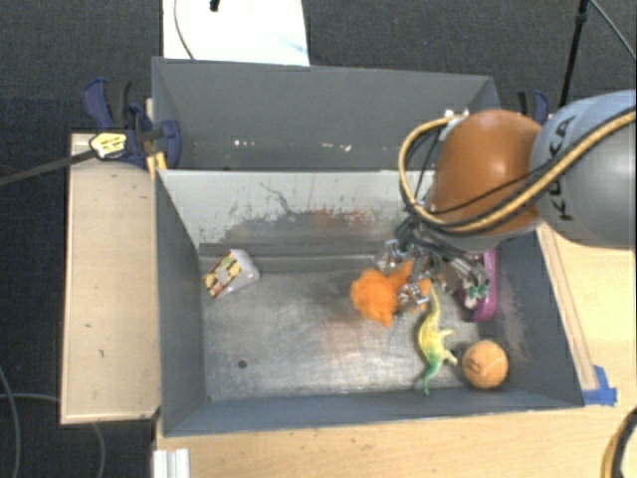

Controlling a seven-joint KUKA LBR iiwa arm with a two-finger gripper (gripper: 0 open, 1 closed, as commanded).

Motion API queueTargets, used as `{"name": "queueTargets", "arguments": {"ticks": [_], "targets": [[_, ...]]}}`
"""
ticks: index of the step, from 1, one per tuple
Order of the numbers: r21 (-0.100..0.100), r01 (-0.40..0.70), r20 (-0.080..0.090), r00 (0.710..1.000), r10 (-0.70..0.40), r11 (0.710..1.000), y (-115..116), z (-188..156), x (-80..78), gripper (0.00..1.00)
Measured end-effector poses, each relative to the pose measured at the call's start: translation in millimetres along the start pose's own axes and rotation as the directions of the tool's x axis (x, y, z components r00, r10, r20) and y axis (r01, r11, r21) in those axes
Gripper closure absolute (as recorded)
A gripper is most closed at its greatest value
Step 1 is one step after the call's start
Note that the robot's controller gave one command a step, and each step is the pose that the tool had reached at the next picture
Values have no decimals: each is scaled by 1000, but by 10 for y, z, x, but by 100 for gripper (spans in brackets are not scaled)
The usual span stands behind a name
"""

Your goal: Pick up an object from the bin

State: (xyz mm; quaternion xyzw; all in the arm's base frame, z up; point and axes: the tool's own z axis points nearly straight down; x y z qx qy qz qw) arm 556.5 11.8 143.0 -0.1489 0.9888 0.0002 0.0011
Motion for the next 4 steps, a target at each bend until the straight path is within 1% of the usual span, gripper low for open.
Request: {"name": "queueTargets", "arguments": {"ticks": [1,4], "targets": [[1,-1,4,1000,1,1000,-3,-135,-10,100],[1,-3,2,1000,3,1000,-1,-394,-9,100]]}}
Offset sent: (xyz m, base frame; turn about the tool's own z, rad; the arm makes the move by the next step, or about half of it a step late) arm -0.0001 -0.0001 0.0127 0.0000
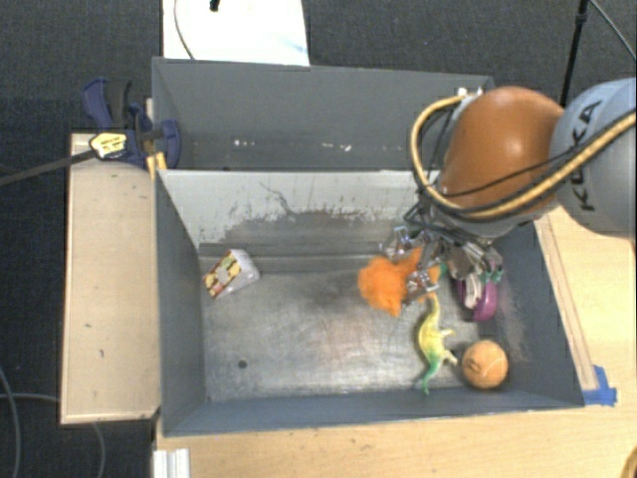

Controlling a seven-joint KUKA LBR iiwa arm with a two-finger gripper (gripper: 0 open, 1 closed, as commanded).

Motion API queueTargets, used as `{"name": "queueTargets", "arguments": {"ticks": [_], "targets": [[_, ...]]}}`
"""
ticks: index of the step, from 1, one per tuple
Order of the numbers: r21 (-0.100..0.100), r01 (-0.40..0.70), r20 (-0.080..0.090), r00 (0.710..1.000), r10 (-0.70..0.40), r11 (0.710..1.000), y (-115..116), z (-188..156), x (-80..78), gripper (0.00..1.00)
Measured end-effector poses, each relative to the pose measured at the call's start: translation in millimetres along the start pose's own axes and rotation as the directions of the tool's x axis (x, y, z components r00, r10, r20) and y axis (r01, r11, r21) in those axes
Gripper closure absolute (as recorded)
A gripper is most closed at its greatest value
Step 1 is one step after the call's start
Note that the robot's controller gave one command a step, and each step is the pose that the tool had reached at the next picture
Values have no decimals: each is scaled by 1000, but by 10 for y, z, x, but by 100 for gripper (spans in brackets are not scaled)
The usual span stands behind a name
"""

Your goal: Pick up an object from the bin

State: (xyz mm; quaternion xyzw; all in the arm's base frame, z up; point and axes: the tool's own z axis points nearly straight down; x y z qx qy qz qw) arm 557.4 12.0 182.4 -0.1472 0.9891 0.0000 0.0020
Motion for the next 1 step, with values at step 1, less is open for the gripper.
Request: {"name": "queueTargets", "arguments": {"ticks": [1], "targets": [[1,-1,2,1000,1,1000,-2,-56,-6,100]]}}
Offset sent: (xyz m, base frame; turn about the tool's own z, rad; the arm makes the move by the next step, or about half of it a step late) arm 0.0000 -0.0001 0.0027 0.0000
